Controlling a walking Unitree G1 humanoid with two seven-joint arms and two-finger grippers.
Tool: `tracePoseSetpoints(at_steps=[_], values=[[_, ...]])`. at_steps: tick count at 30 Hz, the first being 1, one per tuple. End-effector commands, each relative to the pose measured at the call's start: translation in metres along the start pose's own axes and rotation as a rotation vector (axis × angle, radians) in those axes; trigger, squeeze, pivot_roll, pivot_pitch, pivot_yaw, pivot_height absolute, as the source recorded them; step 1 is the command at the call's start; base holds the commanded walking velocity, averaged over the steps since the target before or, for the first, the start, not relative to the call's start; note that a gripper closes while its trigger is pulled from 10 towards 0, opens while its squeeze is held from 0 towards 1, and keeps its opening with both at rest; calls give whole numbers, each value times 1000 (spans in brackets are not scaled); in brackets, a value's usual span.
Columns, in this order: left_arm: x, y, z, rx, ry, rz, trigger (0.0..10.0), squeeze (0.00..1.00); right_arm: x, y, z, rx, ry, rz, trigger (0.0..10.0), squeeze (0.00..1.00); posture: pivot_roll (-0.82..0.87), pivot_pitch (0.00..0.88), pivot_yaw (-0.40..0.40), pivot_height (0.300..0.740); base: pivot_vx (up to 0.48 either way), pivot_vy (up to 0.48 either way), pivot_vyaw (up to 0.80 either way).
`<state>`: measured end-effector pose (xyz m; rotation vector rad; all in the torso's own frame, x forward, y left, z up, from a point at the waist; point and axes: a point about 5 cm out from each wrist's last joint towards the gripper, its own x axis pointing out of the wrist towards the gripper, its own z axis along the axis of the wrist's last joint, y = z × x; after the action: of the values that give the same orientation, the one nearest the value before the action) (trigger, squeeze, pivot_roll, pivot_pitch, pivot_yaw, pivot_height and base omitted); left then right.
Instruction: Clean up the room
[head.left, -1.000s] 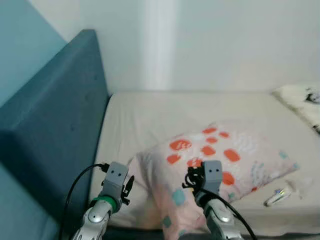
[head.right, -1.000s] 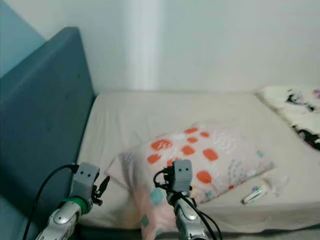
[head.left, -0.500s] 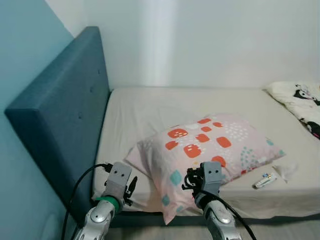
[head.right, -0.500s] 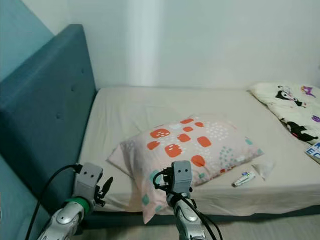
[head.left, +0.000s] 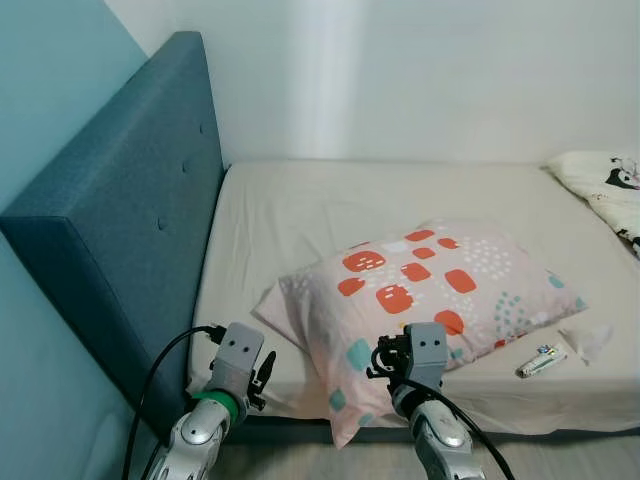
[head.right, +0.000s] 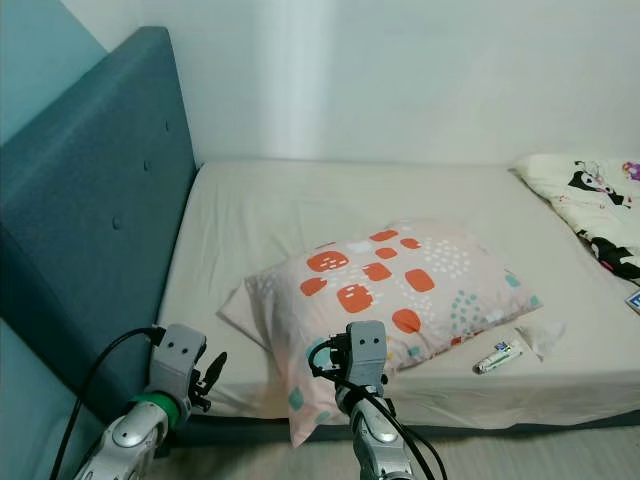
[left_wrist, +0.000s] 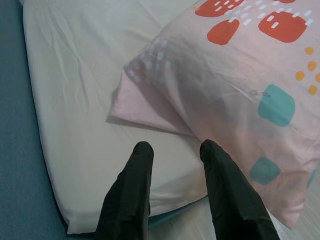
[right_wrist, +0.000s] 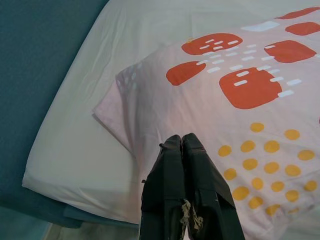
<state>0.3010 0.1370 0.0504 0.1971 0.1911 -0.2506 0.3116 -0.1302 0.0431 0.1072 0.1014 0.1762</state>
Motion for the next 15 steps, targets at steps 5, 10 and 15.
tracePoseSetpoints(at_steps=[5, 10, 15], values=[[-1, -3, -3, 1, 0, -11, 10000, 0, -3, -1, -5, 2, 18, -8, 10000, 0, -73, 10, 34, 740, 436, 0, 0], [-1, -3, -3, 2, 0, -11, 10000, 0, -3, -1, -5, 3, 20, -8, 10000, 0, -73, 11, 35, 740, 480, 0, 0], [-1, -2, -3, 2, 1, -11, 10000, 0, -3, -1, -5, 3, 21, -8, 10000, 0, -73, 11, 36, 740, 418, 0, 0]])
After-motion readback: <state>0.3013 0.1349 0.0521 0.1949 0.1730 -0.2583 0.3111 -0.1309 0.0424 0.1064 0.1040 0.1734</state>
